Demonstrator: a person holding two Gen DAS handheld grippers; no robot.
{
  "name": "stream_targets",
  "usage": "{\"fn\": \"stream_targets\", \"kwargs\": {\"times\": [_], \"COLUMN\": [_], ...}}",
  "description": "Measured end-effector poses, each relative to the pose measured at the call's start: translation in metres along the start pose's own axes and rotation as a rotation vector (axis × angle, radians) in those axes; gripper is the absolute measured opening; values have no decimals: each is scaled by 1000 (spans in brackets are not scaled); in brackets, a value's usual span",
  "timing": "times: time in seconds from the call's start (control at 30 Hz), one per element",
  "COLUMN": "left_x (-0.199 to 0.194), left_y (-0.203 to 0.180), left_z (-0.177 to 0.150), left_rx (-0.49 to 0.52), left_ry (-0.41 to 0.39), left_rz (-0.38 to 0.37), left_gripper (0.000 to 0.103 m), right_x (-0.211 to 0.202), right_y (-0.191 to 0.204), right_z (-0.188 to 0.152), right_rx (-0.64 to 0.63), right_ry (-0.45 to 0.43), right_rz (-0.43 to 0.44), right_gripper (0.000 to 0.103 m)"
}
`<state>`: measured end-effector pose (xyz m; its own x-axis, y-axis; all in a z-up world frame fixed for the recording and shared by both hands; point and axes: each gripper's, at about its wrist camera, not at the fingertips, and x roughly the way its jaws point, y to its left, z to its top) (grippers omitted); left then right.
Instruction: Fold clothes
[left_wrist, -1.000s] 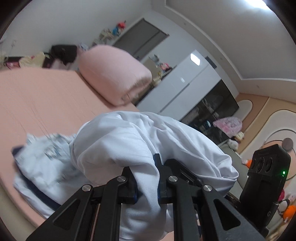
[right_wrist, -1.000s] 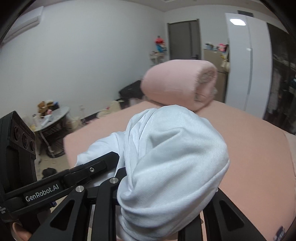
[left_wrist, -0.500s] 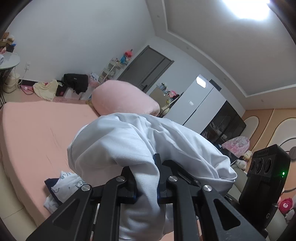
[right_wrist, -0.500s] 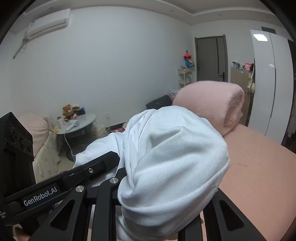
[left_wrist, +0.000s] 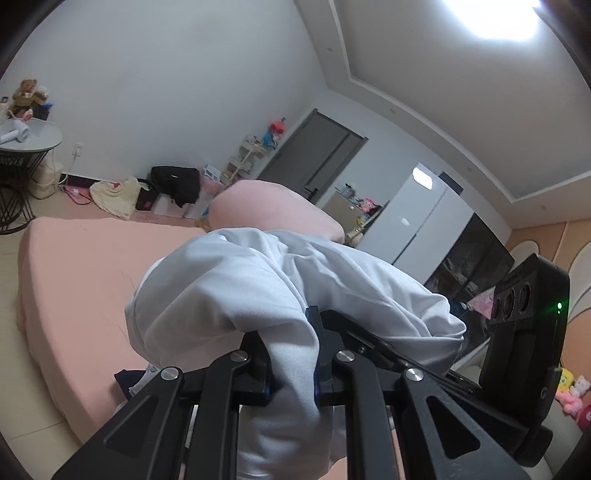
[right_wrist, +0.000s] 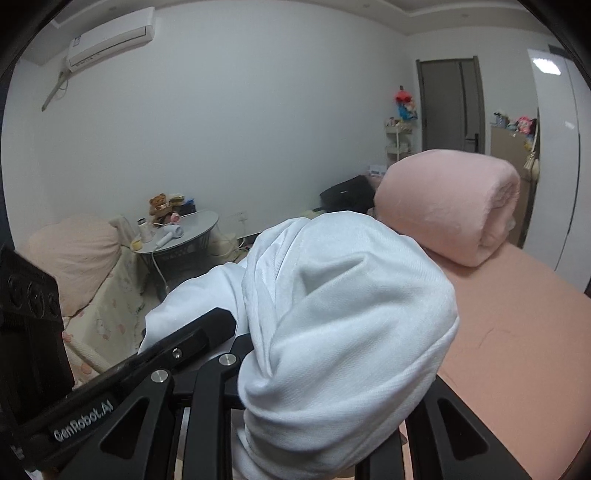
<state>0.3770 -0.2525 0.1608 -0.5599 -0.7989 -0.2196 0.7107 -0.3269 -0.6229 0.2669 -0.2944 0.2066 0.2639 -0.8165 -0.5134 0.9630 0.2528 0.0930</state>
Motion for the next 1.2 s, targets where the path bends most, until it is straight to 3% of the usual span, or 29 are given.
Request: {"fn": "stream_targets", "kwargs": {"times": [0.27,0.63,0.8,0.97,1.2], "left_x": [28,56,61,74,93], "left_y": [32,62,65,71,76], "left_z": [-23,-68,-71,-81,-113], "left_rx": [-71,-83,-51,-77,-80], "left_ry": [60,46,6,32,139], "left_rz": [44,137,156,135,165], "left_gripper": [11,11,11,11,11], "right_x": [39,97,114,128,154], "right_y": [-25,-58,-66,-88,-122], "right_z": [-22,-67,-61,-65,-99], "right_rx": [13,29,79,106,130], "right_ry": [87,221,219,256,353], "right_rz": [-1,40,99,96,41], "right_gripper": [23,23,23,23,23]}}
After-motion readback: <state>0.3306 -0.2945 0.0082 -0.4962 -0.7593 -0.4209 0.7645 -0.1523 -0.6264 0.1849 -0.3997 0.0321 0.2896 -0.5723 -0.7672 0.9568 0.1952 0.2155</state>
